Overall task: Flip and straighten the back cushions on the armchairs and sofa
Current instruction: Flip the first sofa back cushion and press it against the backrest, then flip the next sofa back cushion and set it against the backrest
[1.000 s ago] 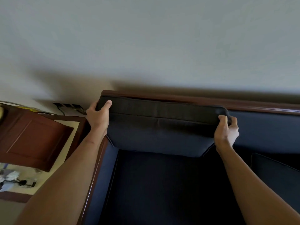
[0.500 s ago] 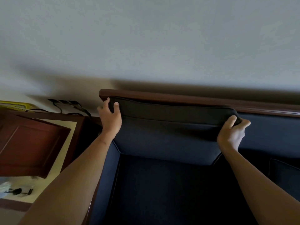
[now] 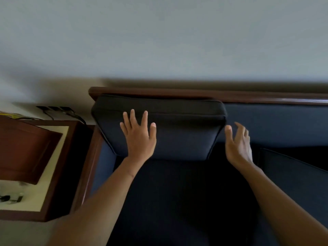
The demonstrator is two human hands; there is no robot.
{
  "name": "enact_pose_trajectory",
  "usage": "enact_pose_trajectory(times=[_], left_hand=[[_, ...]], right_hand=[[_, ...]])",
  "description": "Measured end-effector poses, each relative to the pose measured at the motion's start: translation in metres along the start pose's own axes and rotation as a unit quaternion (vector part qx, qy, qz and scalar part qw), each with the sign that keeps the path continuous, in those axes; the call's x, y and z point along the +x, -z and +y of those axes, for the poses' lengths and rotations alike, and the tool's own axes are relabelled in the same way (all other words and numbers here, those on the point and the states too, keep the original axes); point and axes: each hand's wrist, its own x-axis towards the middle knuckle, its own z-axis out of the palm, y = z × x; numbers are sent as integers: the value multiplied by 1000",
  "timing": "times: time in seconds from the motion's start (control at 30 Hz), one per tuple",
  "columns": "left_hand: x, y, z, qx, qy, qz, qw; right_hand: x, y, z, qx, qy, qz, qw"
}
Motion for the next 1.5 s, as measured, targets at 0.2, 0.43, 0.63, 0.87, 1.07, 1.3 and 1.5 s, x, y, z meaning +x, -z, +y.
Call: enact_pose_trajectory(times=[0.2,0.43,0.63,0.87,1.07,1.3,1.5], left_hand=[[-130,-74,106,-87,-19,-88,992],[-280,-187,199,-86,49,-222,970],[-373,-268,243,-79,152,-305,937],[-411,-324,238,-10,215,-312,925],[-421,-349,235,69,181,-214,958],[-421,-361,221,66,151,-167,972],[-411,-351,210,25,155,-185,970]], right_hand=[[-78,66,128,-13,-23,-4,1000],[-128,149,317,-25,-109,-23,993],[-147,189,464,-86,-204,-24,975],[-160,187,540,-106,-204,20,973],[-166,184,573,62,-311,3,949],[-168,192,581,263,-370,-40,890],[-176,201,556,321,-354,-38,878]])
